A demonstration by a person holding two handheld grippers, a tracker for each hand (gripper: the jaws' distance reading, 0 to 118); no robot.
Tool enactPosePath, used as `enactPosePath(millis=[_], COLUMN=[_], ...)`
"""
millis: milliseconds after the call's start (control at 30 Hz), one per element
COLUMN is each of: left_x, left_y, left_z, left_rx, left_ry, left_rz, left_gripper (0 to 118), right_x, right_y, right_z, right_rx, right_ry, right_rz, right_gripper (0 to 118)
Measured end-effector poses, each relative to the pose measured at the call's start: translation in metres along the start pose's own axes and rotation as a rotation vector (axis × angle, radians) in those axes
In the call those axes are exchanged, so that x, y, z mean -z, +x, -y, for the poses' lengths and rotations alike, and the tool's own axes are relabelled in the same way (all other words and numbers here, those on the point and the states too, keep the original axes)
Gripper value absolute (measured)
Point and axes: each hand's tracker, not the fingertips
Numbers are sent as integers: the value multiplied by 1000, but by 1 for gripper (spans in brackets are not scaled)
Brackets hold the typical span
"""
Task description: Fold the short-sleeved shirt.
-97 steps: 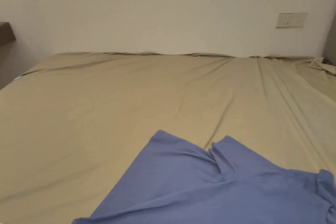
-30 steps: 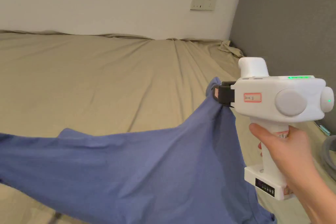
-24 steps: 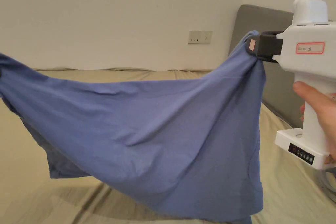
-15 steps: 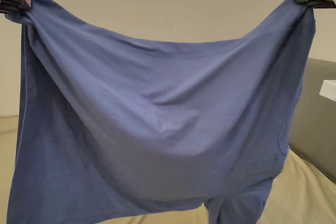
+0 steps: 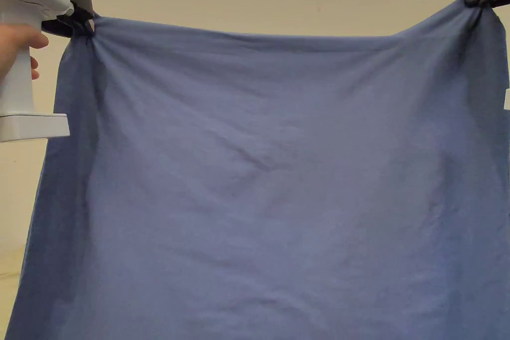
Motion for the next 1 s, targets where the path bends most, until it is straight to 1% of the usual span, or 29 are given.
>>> enactPosePath(millis=[33, 67, 133, 200, 267, 300, 433, 533, 567, 633, 667, 733, 767, 833, 933, 1000], left_x=[12, 23, 48, 67, 86, 93, 129, 156, 165, 180, 187, 196, 200, 203, 197, 186], left_y=[0, 3, 5, 8, 9, 8, -4, -10, -13, -18, -21, -26, -28, -29, -31, -31], left_z=[0, -1, 3, 15, 40, 51, 121, 189, 213, 258, 284, 317, 328, 337, 338, 337], left_rx=[13, 35, 76, 106, 179, 178, 117, 136, 144, 102, 67, 22, 5, 4, 19, 33], left_ry=[-4, 0, -6, -26, -59, -73, -148, -211, -252, -341, -376, -423, -454, -460, -454, -448], left_rz=[-6, -55, -104, -115, -153, -150, -116, -115, -110, -103, -98, -99, -98, -89, -91, -79], left_gripper=[2, 2, 2, 2, 2, 2, 2, 2, 2, 2, 2, 2, 2, 2, 2, 2], right_x=[11, 22, 42, 53, 71, 76, 105, 124, 128, 138, 142, 147, 151, 149, 147, 130], right_y=[-5, -10, -15, -21, -24, -25, -25, -21, -19, -15, -14, -10, -8, -7, -1, -1], right_z=[-1, -2, -5, -1, 11, 18, 83, 157, 185, 239, 269, 310, 328, 347, 359, 361], right_rx=[-7, -10, -11, -15, -51, -62, -62, -50, -29, -29, -47, -32, -20, -5, -7, -1], right_ry=[1, 10, 14, 19, 19, 12, -52, -148, -176, -262, -307, -371, -406, -438, -443, -441], right_rz=[6, 19, 33, 30, 44, 47, 14, 3, 6, -6, 6, 11, 11, 11, 9, -3], right_gripper=[4, 4, 4, 4, 4, 4, 4, 4, 4, 4, 4, 4, 4, 4, 4, 4])
